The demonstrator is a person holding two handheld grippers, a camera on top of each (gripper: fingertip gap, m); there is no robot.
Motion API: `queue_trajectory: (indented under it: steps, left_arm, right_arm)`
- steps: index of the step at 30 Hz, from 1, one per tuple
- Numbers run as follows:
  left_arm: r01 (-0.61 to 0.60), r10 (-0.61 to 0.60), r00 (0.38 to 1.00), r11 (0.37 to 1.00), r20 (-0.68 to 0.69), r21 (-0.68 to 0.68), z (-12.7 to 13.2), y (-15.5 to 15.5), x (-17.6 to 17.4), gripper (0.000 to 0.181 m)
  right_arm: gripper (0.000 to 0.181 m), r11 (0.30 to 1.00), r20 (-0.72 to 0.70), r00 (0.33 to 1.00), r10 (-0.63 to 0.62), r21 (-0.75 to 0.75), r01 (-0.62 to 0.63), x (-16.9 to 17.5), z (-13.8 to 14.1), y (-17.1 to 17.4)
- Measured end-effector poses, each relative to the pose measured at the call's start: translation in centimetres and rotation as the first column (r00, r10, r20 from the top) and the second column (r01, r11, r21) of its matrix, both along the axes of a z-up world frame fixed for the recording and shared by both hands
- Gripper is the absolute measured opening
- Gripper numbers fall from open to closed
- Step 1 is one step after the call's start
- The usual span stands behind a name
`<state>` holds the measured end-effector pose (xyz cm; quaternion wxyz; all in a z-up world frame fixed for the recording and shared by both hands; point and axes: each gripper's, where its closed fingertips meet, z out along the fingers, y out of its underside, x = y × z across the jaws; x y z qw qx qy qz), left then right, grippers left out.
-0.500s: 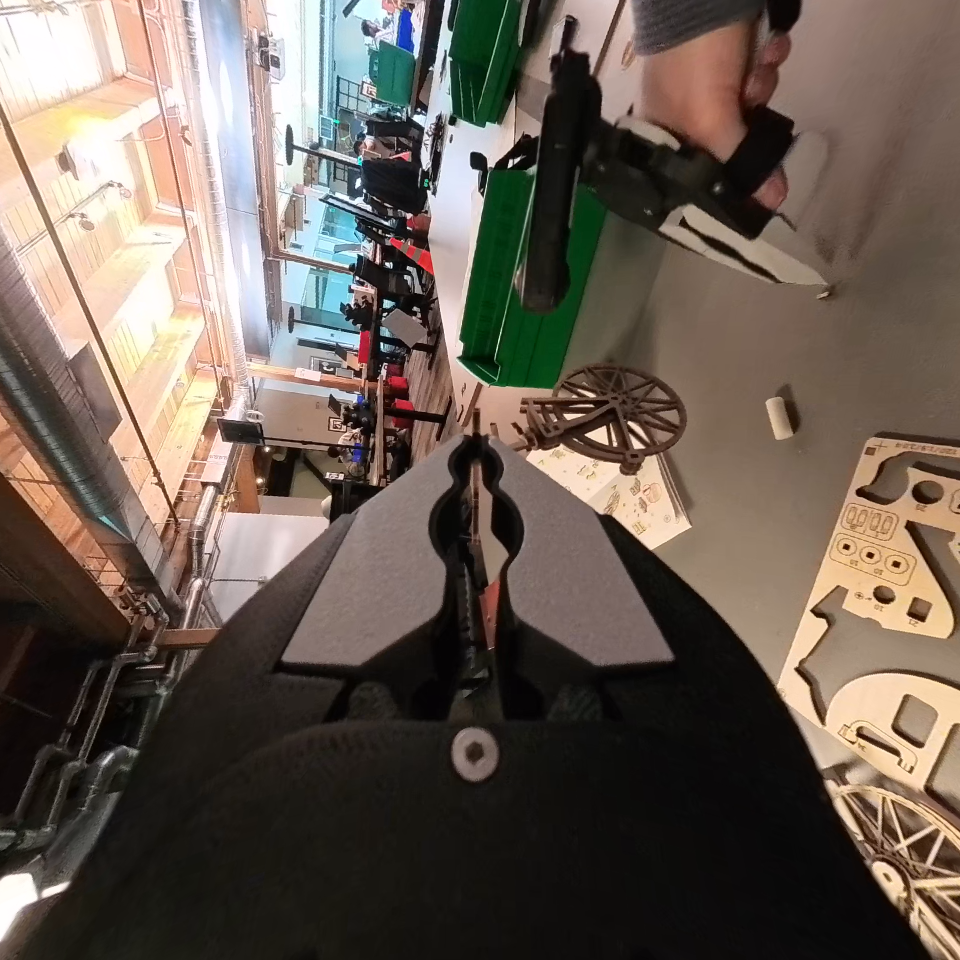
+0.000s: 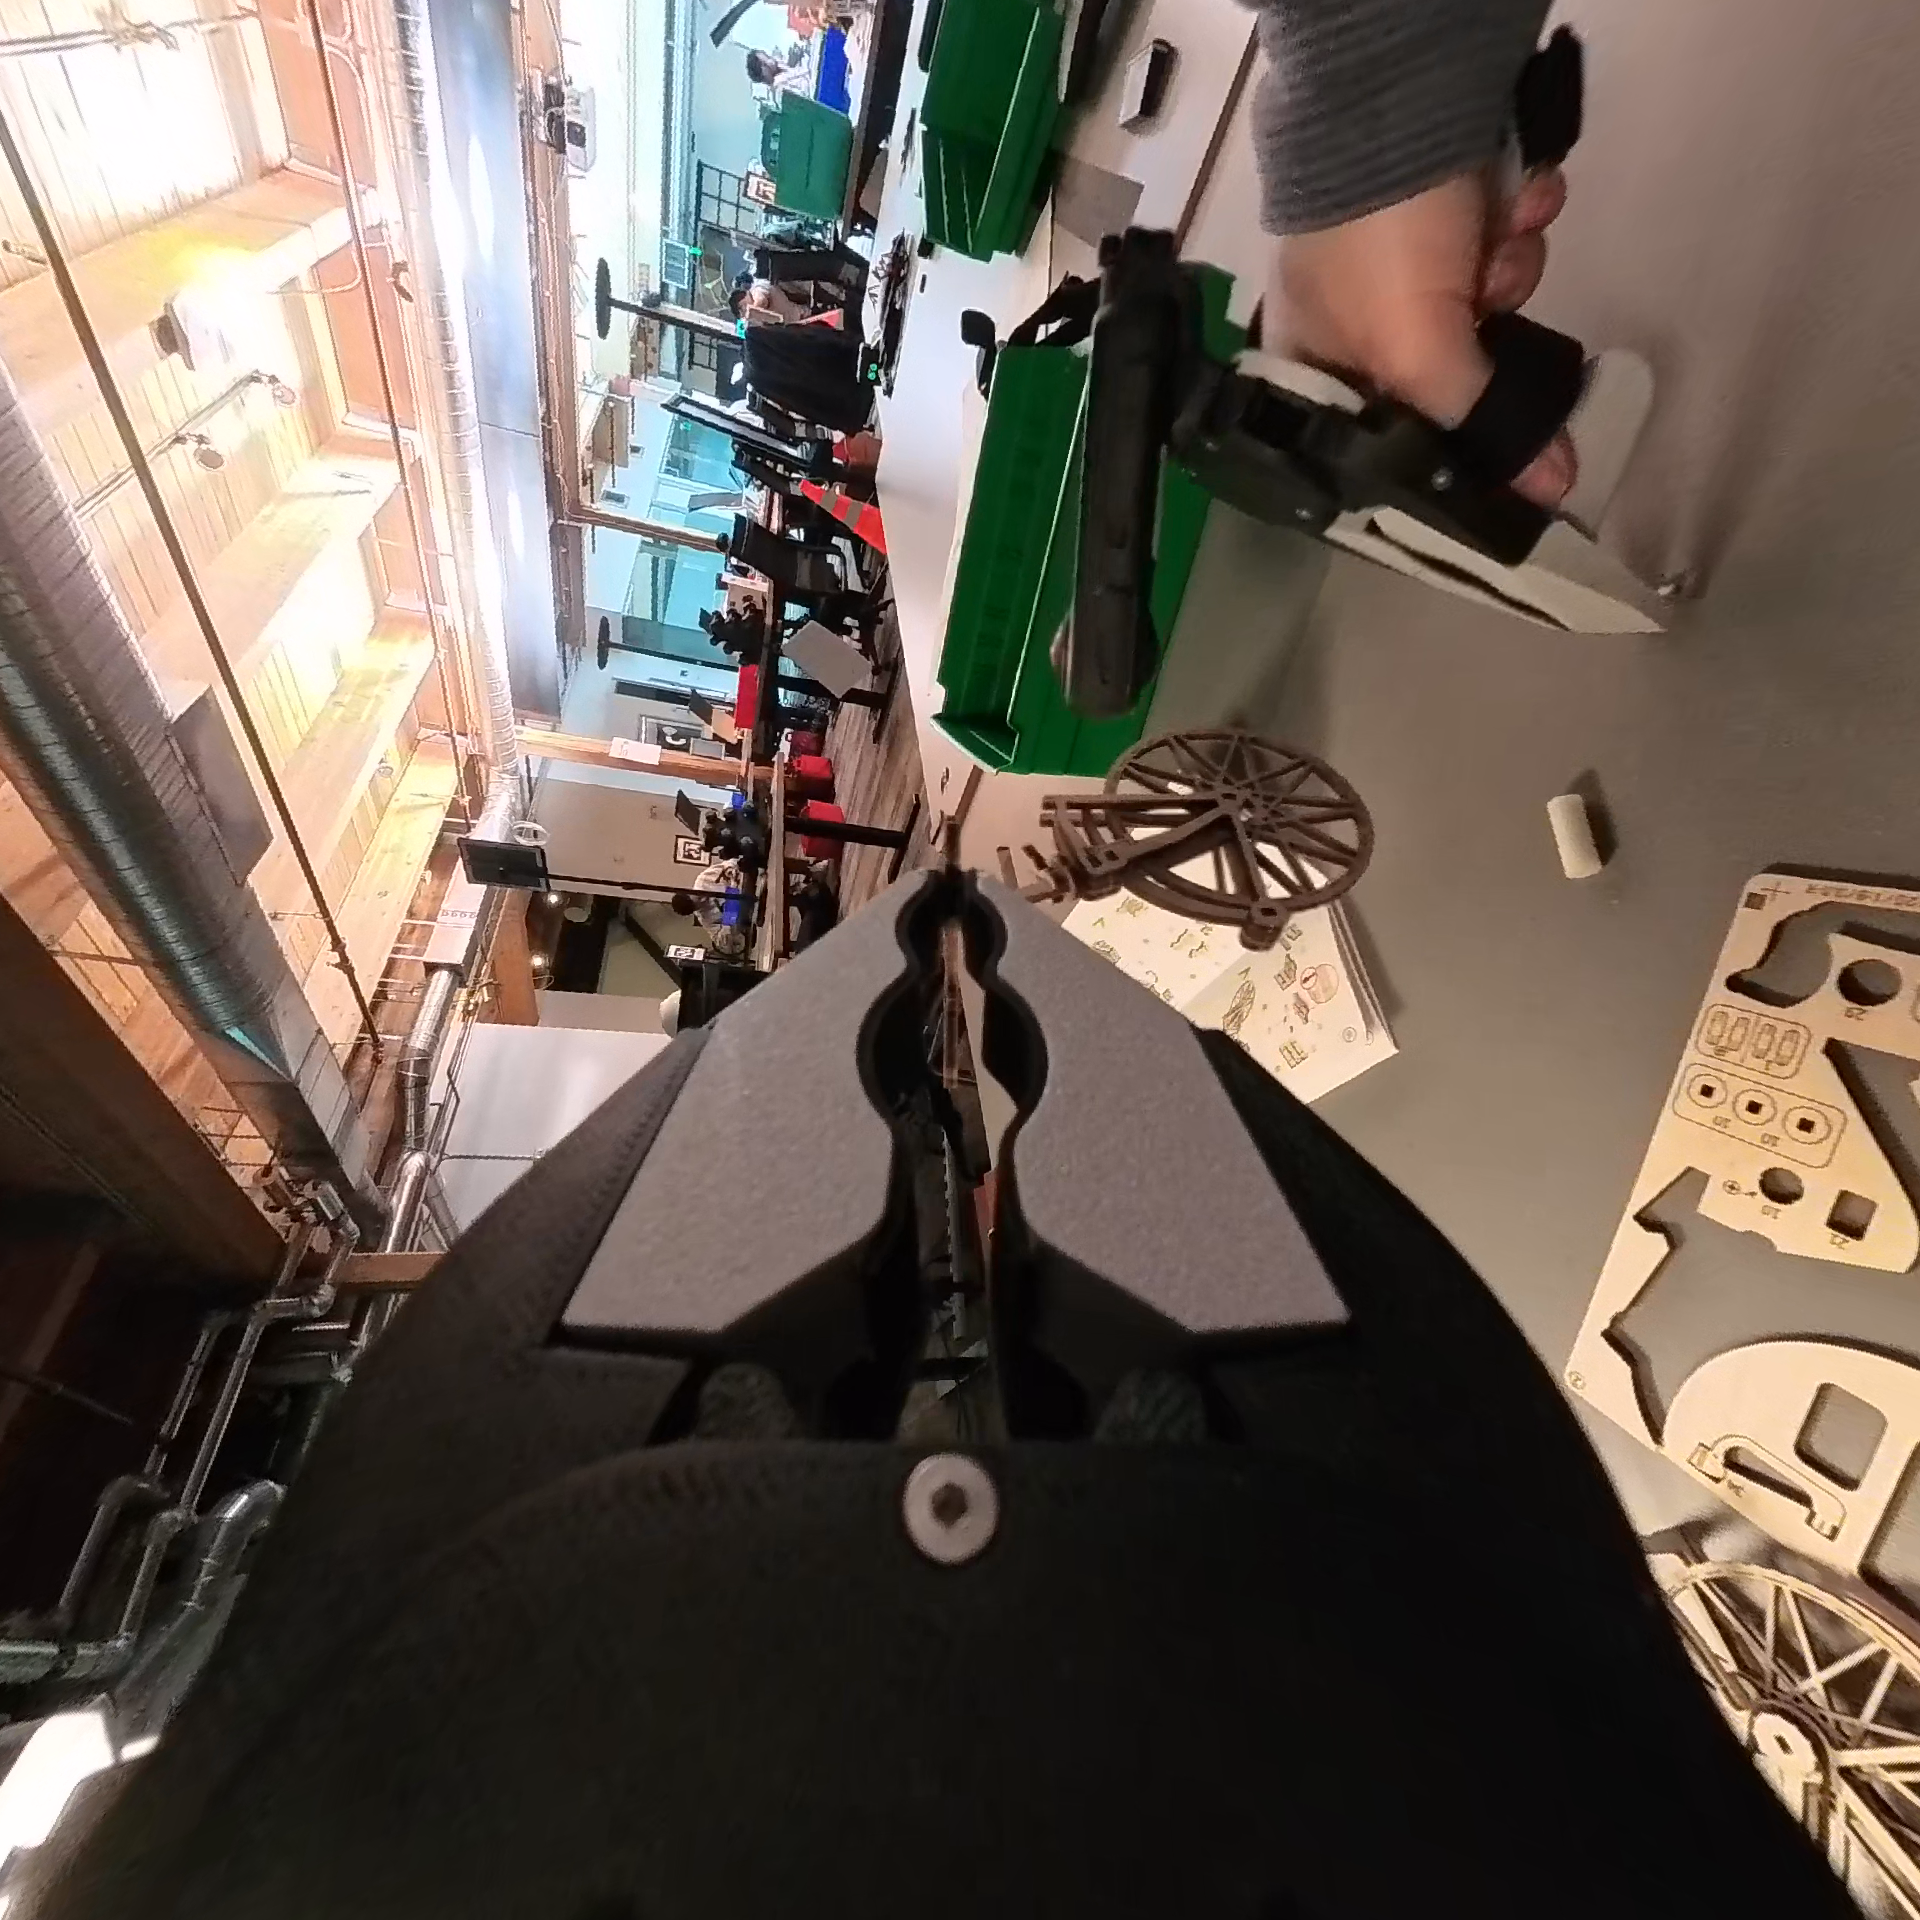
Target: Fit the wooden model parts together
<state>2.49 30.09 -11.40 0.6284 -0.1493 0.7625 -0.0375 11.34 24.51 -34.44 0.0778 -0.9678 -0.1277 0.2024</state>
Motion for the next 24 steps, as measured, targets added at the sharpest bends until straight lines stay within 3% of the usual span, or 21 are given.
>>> queue_trajectory:
  steps: [7,14,24]
  left_arm:
    - [-0.010,0.010,1.000,1.000,-0.017,0.011,-0.4,0.1,0.2,0.001]
    - [-0.008,0.008,1.000,1.000,-0.015,0.012,-0.3,0.0,0.1,0.002]
    - [-0.008,0.008,1.000,1.000,-0.020,0.012,-0.4,0.0,0.2,0.001]
  right_arm:
    - [0.006,0.999,0.106,0.993,0.054,-0.002,-0.054,0.5,1.0,-0.4]
    - [0.009,0.998,0.043,0.999,0.008,-0.065,-0.005,0.9,0.3,-1.3]
    - [0.009,0.999,0.015,1.000,0.007,-0.039,-0.006,0.1,0.0,-0.4]
